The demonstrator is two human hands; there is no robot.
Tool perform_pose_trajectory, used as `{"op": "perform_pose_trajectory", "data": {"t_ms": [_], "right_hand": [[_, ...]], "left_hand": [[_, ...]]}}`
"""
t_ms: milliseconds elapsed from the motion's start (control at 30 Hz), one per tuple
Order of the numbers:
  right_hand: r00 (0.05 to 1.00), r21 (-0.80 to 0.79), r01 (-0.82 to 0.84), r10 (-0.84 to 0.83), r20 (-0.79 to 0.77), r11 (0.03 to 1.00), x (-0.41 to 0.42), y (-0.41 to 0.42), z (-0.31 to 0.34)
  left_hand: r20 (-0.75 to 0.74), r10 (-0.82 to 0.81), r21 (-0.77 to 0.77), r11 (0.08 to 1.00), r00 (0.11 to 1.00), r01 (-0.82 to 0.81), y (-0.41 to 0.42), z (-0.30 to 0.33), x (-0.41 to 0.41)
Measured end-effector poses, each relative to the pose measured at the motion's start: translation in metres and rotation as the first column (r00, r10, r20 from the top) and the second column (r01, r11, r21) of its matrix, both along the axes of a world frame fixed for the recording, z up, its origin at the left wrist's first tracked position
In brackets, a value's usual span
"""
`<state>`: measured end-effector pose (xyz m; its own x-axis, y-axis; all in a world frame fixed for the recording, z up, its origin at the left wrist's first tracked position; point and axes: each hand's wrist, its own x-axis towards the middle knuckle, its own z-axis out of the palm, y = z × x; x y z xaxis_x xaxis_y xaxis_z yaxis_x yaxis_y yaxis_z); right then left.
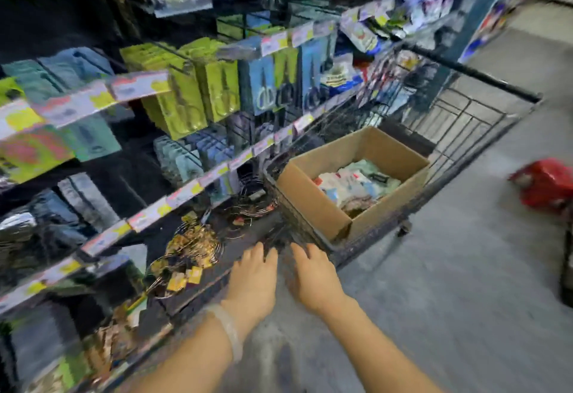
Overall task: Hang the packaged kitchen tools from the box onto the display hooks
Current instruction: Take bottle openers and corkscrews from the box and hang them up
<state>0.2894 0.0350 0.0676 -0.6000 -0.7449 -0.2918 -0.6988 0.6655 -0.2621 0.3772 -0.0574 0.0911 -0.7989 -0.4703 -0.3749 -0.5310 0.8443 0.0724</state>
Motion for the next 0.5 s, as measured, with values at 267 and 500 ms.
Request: {"op": "perform_pose_trajectory", "data": {"t_ms": [267,500], "right_hand": [[0.992,-0.005,0.121,-0.121,0.038,0.993,-0.069,0.068,-0.001],[0.987,-0.025,0.149,-0.147,0.070,0.989,-0.130,0.055,-0.004]], "left_hand": [[-0.002,-0.068,0.044,0.997,0.998,0.068,0.054,0.002,-0.079],[-0.002,-0.108,0.055,0.993,0.994,0.108,0.038,-0.008,-0.144]]}}
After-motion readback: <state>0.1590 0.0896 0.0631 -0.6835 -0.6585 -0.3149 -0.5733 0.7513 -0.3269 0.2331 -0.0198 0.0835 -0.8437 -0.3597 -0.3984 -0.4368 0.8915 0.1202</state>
